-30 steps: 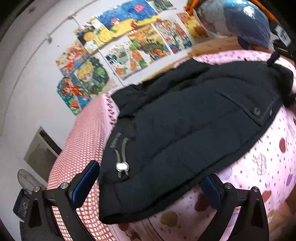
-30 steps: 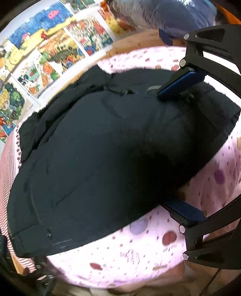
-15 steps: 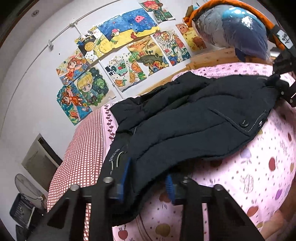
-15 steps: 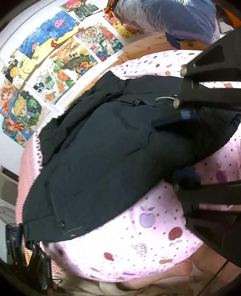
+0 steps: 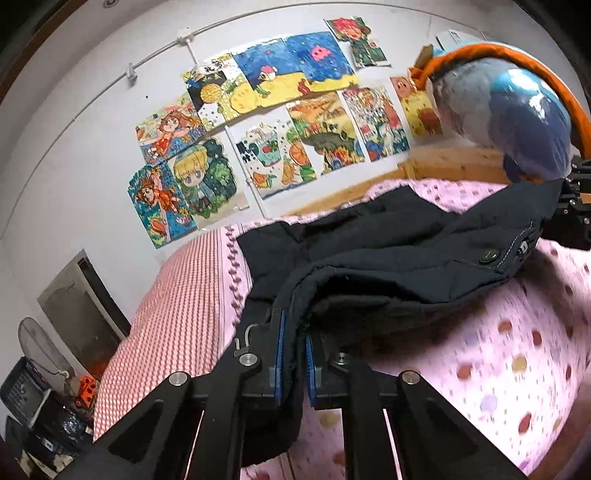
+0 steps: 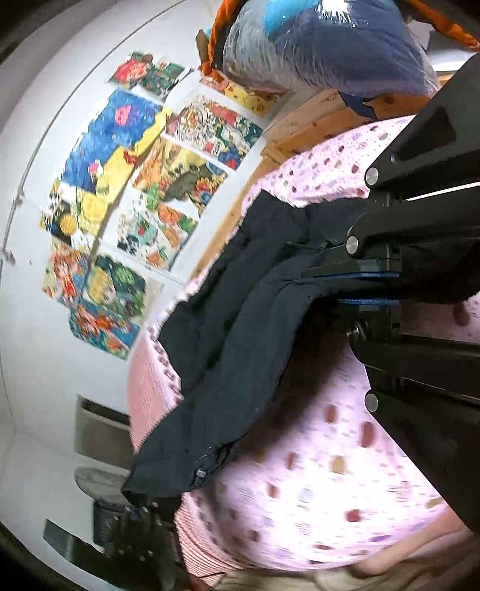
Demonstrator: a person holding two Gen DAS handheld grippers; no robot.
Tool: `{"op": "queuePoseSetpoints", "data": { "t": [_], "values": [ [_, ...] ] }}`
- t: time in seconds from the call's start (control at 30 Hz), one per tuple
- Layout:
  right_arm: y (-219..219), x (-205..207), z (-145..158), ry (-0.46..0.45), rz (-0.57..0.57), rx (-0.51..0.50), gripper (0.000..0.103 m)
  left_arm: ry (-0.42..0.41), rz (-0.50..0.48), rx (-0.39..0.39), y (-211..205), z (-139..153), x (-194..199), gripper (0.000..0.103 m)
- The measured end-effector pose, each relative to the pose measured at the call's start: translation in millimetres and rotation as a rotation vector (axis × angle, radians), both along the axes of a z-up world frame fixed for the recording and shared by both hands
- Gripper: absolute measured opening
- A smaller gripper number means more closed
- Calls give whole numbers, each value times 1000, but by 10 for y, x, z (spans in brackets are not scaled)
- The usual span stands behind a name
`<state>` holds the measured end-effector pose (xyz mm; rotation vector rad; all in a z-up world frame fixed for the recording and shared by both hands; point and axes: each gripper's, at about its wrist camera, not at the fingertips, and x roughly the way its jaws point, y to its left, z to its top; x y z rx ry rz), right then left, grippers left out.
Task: Fold large clothes
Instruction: 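Grasp the jacket side edge with both grippers and lift it up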
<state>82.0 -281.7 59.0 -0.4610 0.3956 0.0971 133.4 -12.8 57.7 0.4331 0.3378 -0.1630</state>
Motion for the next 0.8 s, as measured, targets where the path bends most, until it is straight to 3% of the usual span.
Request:
{"op": "queuePoseSetpoints", "data": {
  "t": [0.17, 0.33, 0.5, 0.67, 0.8],
  "values": [
    [-49, 400, 358, -17, -47, 84, 7, -43, 17, -6, -42, 235, 307, 9],
    [-225, 1023, 770, 27, -80, 208, 7, -41, 11, -56, -56, 544, 812, 9],
    [-230, 1637, 1003, 67, -101, 155, 7, -27, 20, -48, -106, 755, 1328, 9],
    [-176, 2122, 1137, 18, -124, 135, 7, -23, 62, -3, -276, 865, 1900, 9],
    [-217, 2550, 1055, -24, -144, 167, 7, -5, 101, 5, -415, 869, 2292, 9]
  ]
}}
